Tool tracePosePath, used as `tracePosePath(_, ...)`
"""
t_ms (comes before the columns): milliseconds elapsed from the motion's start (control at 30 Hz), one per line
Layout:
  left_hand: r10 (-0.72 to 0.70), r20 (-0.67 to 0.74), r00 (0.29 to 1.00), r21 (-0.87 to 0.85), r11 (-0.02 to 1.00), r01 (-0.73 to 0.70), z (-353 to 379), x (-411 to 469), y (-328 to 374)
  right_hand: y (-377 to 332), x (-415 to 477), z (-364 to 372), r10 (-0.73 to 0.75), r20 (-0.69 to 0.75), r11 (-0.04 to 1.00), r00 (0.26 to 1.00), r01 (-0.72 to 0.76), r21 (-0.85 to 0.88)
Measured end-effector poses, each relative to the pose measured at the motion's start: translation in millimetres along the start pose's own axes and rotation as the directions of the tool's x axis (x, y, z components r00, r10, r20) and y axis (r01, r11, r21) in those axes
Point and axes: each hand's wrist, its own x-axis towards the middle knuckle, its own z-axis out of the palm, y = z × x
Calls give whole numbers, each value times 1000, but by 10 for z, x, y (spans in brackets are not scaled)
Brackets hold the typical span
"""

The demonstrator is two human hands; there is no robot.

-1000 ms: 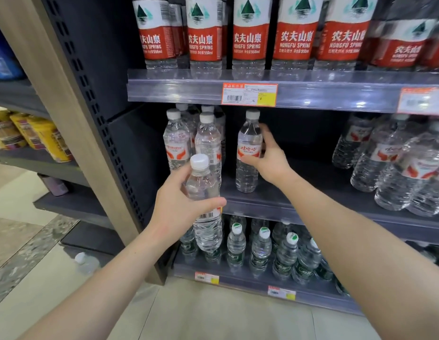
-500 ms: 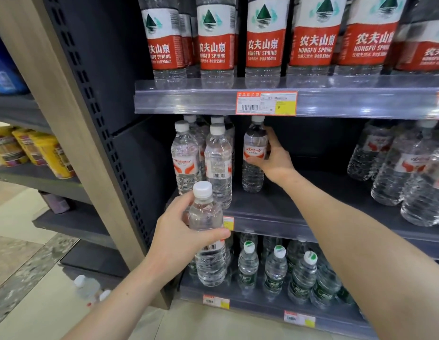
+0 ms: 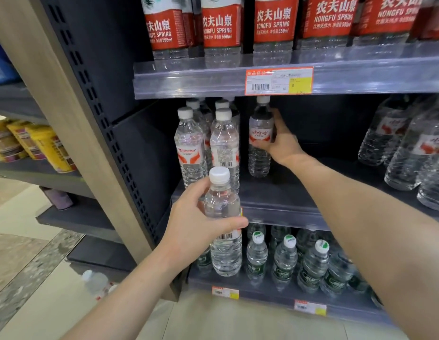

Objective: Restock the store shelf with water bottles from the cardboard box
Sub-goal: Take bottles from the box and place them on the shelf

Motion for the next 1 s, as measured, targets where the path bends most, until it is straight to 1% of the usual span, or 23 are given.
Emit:
tracePosePath(167, 24, 0, 1000, 18, 1000, -24, 22, 32, -9, -96, -55, -71, 47, 63, 994, 997, -40, -97)
tracePosePath(267, 27, 12, 1000, 21, 999, -27, 47, 73, 47, -235, -153, -154, 133, 79, 977, 988, -118, -179)
tracePosePath(333, 29, 8, 1000, 30, 999, -30, 66, 114, 125, -360, -252, -185, 211, -21, 952, 977, -211, -222)
tracePosePath(367, 34, 11, 999, 32, 999, -35, 78, 137, 174, -415, -343, -198, 222, -84, 944, 971, -236, -231)
tracePosePath(400, 40, 20, 999, 36, 999, -40, 100, 166, 228, -448, -460, -211, 194, -132, 951, 972, -219, -219)
tracePosePath(433, 46, 27, 999, 37, 998, -47, 124, 200, 281, -474, -588, -231, 131, -143, 969, 981, -158, -190)
tracePosePath(467, 55, 26, 998, 34, 998, -55, 151, 237, 323, -484, -718, -250, 78, -103, 982, 992, -94, -161)
tracePosePath(500, 63, 24, 998, 30, 998, -64, 178, 270, 371, -497, -850, -281, 51, -10, 991, 999, -51, -123)
tracePosePath(533, 70, 25, 997, 25, 997, -71, 198, 299, 428, -494, -969, -301, 54, 125, 996, 991, -44, -77)
tracePosePath(567, 82, 32, 996, 28, 996, -83, 215, 329, 473, -488, -1090, -313, 60, 288, 998, 956, -58, -18)
tracePosePath(600, 99, 37, 994, 32, 994, -100, 239, 367, 514, -486, -1194, -315, 45, 442, 997, 896, -71, 43)
tracePosePath(633, 119, 39, 992, 35, 992, -120, 264, 395, 561, -476, -1284, -312, 14, 555, 992, 832, -83, 99)
tracePosePath(667, 134, 40, 990, 36, 990, -135, 289, 423, 604, -444, -1340, -297, -13, 612, 985, 791, -94, 142)
tracePosePath(700, 142, 47, 989, 42, 989, -144, 310, 449, 642, -426, -1386, -286, -33, 625, 979, 780, -101, 178)
tracePosePath(767, 156, 62, 986, 41, 987, -158, 350, 494, 687, -434, -1443, -288, -54, 577, 963, 815, -112, 247)
tracePosePath(867, 164, 86, 983, 29, 986, -167, 377, 538, 743, -465, -1461, -305, -53, 442, 940, 895, -104, 324)
tracePosePath(933, 162, 104, 981, 31, 986, -166, 393, 573, 774, -483, -1444, -326, -31, 377, 936, 926, -105, 335)
tracePosePath(1000, 135, 93, 987, 58, 988, -141, 394, 583, 784, -490, -1386, -370, -13, 344, 953, 939, -93, 288)
